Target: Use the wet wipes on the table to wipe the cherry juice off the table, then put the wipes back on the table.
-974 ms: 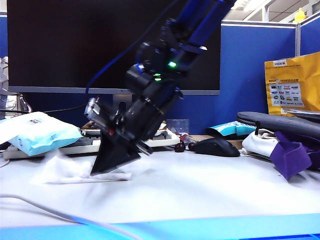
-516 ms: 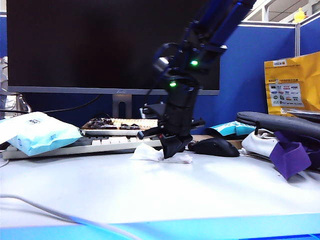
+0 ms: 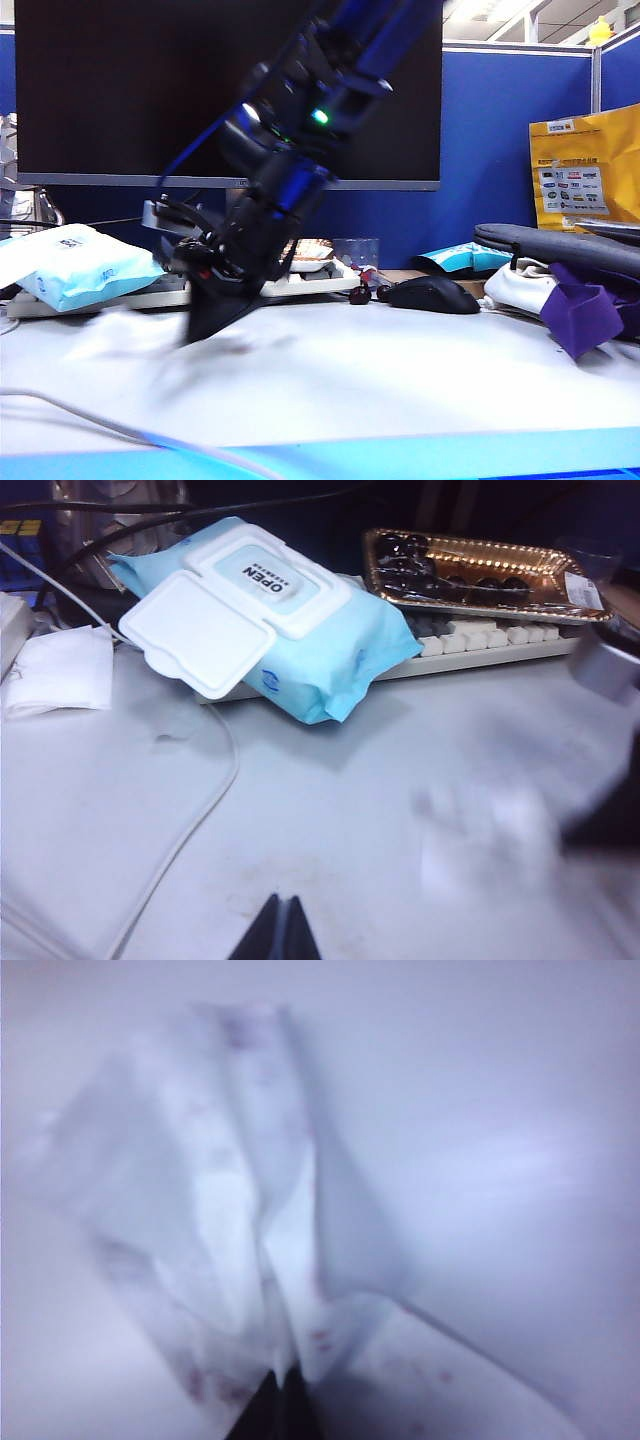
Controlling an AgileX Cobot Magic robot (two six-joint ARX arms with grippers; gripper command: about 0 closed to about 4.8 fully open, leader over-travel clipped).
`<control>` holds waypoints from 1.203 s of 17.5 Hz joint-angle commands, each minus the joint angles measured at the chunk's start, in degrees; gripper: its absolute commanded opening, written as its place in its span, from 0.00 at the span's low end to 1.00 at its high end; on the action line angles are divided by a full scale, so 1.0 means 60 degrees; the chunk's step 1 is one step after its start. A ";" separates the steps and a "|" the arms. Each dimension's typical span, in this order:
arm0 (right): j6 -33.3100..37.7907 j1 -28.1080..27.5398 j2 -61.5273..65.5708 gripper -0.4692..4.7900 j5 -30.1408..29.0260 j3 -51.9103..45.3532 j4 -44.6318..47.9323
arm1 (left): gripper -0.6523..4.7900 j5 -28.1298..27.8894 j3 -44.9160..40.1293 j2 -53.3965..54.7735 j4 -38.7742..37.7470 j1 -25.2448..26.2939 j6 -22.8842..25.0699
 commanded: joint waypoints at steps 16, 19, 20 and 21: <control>-0.0080 -0.0408 0.1235 0.09 0.4266 0.1260 -0.1024 | 0.11 0.0036 -0.0007 0.0011 -0.0080 0.0004 0.0007; 0.0397 -0.0667 0.1344 0.09 0.4889 0.1264 -0.1056 | 0.11 0.0036 -0.0007 0.0011 -0.0080 0.0004 0.0007; 0.0375 -0.0750 0.1333 0.09 0.4302 0.1282 -0.1082 | 0.11 0.0036 -0.0007 0.0011 -0.0080 0.0004 0.0007; 0.0353 -0.0801 0.1293 0.09 0.2900 0.1282 -0.1242 | 0.11 0.0036 -0.0007 0.0011 -0.0080 0.0004 0.0007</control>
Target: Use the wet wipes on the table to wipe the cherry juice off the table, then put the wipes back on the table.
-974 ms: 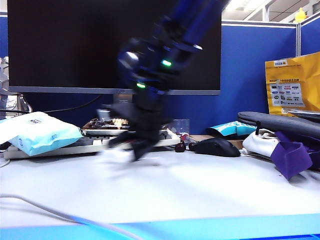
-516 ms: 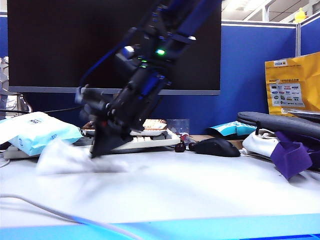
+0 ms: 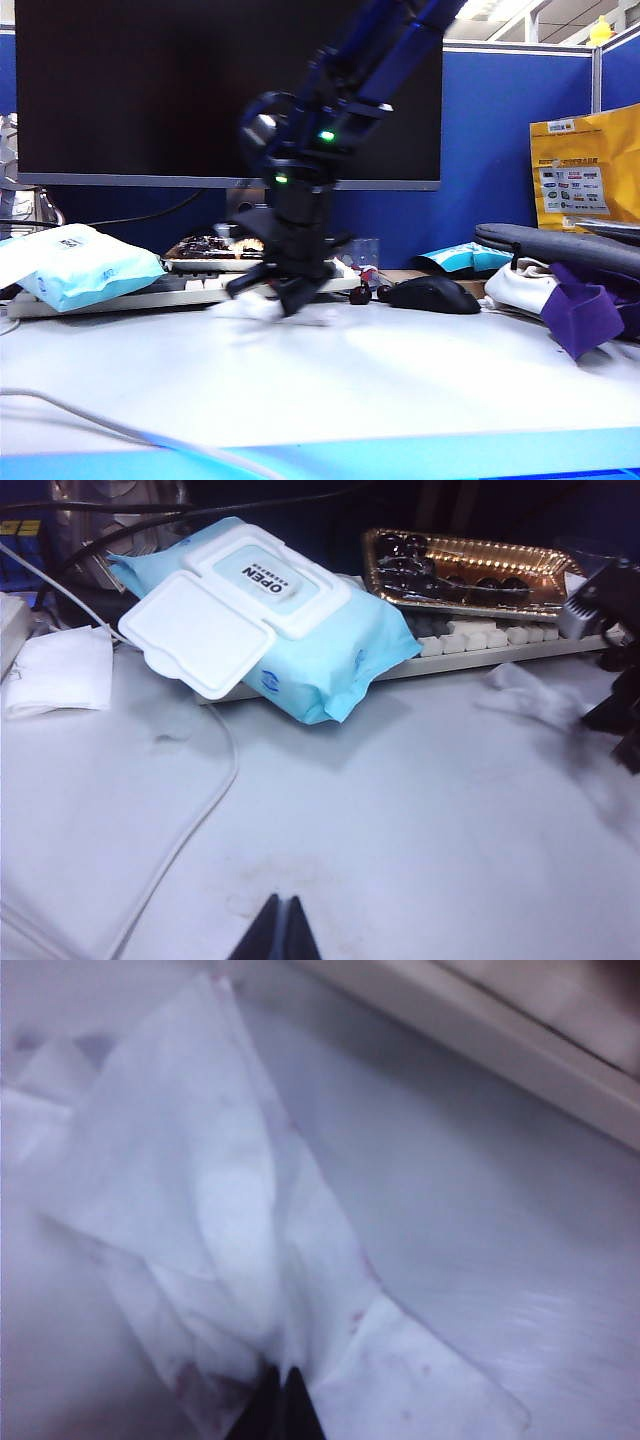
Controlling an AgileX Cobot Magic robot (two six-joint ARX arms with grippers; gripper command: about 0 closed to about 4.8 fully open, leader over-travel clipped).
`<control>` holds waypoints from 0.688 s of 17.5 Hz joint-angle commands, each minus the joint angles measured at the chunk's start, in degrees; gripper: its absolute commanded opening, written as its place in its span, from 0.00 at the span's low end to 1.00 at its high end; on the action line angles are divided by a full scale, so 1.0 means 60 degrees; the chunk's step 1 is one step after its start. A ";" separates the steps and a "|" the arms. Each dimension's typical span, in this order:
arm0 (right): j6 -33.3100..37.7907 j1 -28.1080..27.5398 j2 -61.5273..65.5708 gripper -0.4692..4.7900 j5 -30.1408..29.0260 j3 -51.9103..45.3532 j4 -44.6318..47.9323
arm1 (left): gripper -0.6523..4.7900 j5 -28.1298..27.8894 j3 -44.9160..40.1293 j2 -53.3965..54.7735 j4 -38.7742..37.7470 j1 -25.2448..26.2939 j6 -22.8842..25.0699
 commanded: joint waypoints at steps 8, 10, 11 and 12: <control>0.0433 0.0219 0.0277 0.09 -0.6379 -0.0080 -0.2667 | 0.11 0.0036 -0.0007 0.0011 -0.0080 0.0004 0.0007; 0.1362 -0.0076 0.0281 0.09 -0.3960 -0.0080 -0.1942 | 0.11 0.0036 -0.0007 0.0011 -0.0080 0.0004 0.0007; 0.1738 -0.0240 0.0284 0.09 -0.3144 -0.0080 -0.1727 | 0.11 0.0036 -0.0007 0.0011 -0.0080 0.0004 0.0007; 0.1945 -0.0404 0.0284 0.09 -0.2565 -0.0080 -0.1570 | 0.11 0.0040 -0.0007 0.0011 -0.0080 0.0004 0.0007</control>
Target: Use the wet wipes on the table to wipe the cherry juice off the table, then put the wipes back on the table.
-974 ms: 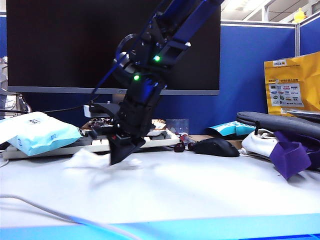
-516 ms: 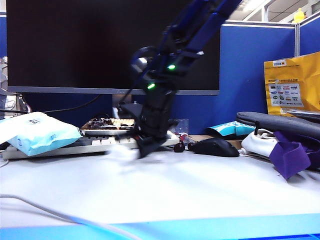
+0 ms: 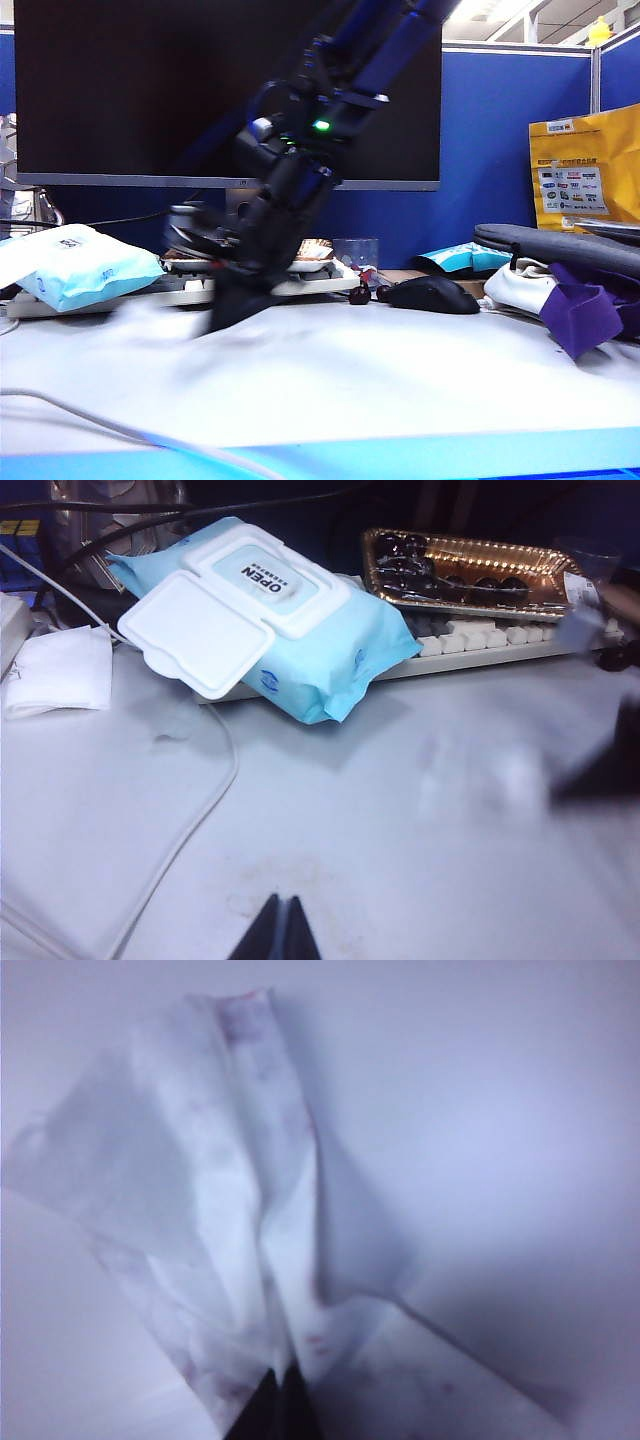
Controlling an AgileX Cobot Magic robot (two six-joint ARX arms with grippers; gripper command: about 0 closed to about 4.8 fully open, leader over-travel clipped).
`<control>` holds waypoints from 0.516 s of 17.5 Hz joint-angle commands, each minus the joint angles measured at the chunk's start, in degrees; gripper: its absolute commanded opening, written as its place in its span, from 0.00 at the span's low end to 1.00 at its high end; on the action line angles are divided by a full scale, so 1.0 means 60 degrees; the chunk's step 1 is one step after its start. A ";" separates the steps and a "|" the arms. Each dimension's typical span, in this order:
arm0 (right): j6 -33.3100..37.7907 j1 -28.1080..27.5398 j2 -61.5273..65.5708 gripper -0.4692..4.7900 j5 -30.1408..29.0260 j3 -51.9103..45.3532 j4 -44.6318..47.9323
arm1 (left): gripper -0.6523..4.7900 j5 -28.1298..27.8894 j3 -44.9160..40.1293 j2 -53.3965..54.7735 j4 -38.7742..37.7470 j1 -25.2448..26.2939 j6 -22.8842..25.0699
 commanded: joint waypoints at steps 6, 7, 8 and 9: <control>0.0470 -0.0481 0.0368 0.09 -0.3082 -0.0230 0.0226 | 0.11 0.0040 -0.0007 0.0011 -0.0080 0.0004 0.0007; 0.0415 -0.0295 0.0364 0.09 -0.3832 -0.0230 0.0295 | 0.11 0.0036 -0.0007 0.0011 -0.0080 0.0004 0.0007; 0.0441 -0.0029 0.0379 0.09 -0.3719 -0.0106 0.0033 | 0.11 0.0036 -0.0007 0.0011 -0.0080 0.0004 0.0007; 0.0430 0.0168 0.0452 0.09 -0.2896 0.0113 -0.0397 | 0.11 0.0040 -0.0007 0.0011 -0.0080 0.0004 0.0007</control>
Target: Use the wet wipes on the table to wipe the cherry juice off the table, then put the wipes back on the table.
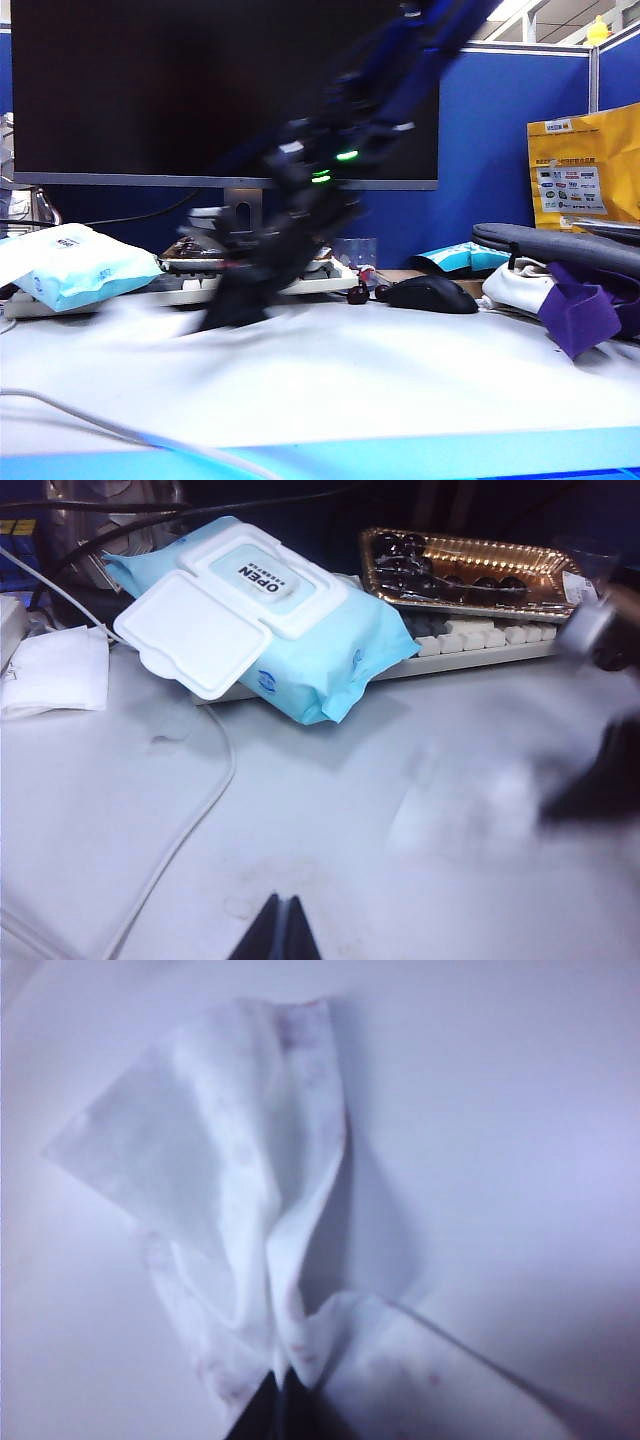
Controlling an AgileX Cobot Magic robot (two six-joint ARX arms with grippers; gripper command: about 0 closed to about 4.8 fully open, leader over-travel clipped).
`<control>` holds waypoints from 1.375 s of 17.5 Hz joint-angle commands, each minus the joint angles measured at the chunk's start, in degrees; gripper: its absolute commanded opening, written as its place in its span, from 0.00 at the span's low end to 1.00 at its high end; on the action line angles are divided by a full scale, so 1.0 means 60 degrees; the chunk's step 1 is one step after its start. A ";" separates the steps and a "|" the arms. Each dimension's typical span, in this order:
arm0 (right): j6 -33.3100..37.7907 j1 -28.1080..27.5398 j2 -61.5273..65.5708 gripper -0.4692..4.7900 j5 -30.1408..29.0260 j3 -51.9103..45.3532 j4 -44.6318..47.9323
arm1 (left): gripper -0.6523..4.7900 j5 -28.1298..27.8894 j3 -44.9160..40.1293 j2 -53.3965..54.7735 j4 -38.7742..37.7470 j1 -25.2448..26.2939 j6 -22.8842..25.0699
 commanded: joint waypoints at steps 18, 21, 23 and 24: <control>-0.0627 0.0674 0.0514 0.09 0.7559 0.0867 -0.0055 | 0.11 0.0036 -0.0007 0.0011 -0.0080 0.0004 0.0007; -0.0692 0.0306 0.0514 0.09 0.6277 0.0943 -0.0193 | 0.11 0.0036 -0.0007 0.0011 -0.0080 0.0004 0.0007; -0.1297 0.0302 0.0514 0.09 0.3370 0.1166 -0.0455 | 0.11 0.0036 -0.0007 0.0011 -0.0080 0.0004 0.0007; -0.1475 0.0499 0.0510 0.09 0.1840 0.1217 -0.0568 | 0.11 0.0036 -0.0007 0.0011 -0.0080 0.0004 0.0007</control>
